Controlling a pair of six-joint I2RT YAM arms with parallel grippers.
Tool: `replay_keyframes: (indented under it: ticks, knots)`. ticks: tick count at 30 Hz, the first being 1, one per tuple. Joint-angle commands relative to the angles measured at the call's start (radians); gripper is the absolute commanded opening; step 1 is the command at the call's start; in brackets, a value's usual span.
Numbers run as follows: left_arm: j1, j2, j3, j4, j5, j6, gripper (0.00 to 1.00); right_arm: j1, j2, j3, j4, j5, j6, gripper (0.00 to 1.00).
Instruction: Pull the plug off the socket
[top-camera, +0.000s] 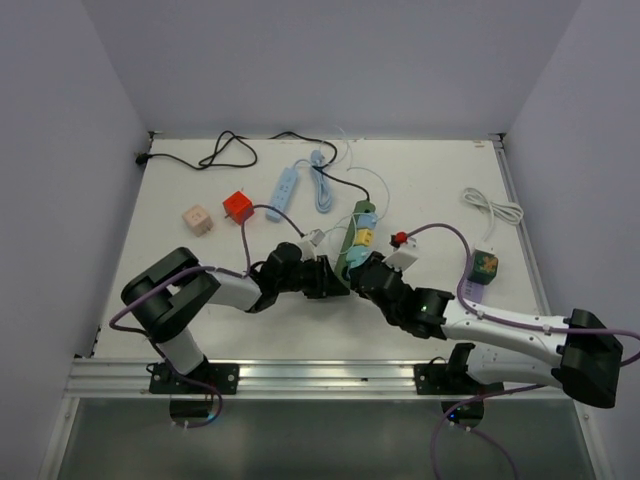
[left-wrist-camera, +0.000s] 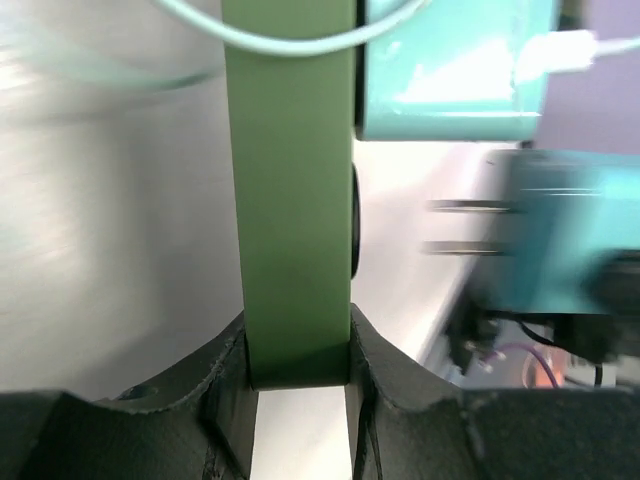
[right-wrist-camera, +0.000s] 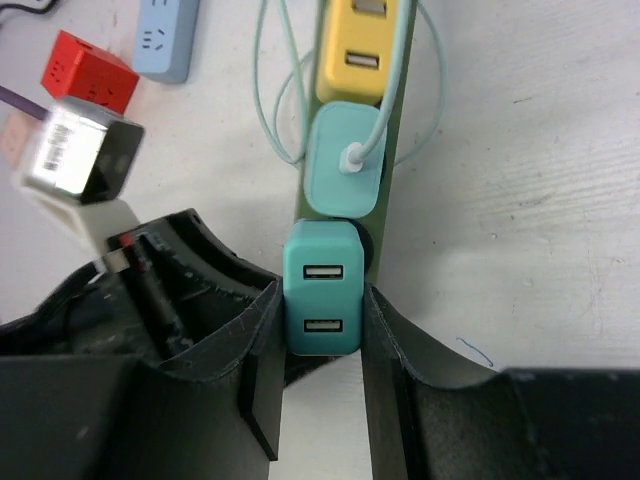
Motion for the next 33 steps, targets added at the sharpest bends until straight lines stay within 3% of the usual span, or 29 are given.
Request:
replay_keyframes:
  ticks: [1,8,14,19,24,27,33]
  knots:
    - [0.096,0.05,-0.059,0.069,-0.041,-0.027,0.0,-0.009,-0.075,-0.006,0.058,0.074,0.036,0.0]
    - [0.07,-0.008,-0.036,-0.015,-0.101,0.025,0.0,-0.011,0.005,0.045,0.068,0.034,0.038,0.0]
    - [0.066,-0.069,-0.031,-0.057,-0.13,0.076,0.0,-0.067,-0.077,0.019,0.022,0.039,0.026,0.0]
    - [0.067,-0.148,-0.027,-0.142,-0.183,0.139,0.0,-0.424,-0.147,-0.119,0.103,-0.206,-0.029,0.0]
    - [0.069,-0.198,-0.027,-0.196,-0.204,0.171,0.0,-0.789,0.031,-0.116,0.295,-0.551,-0.088,0.0]
    - [0.067,-0.214,-0.031,-0.216,-0.21,0.182,0.0,-0.92,0.228,-0.038,0.419,-0.691,-0.135,0.0]
    - [0.069,-0.22,-0.039,-0.227,-0.196,0.191,0.0,-1.026,0.606,0.207,0.487,-0.82,-0.183,0.01]
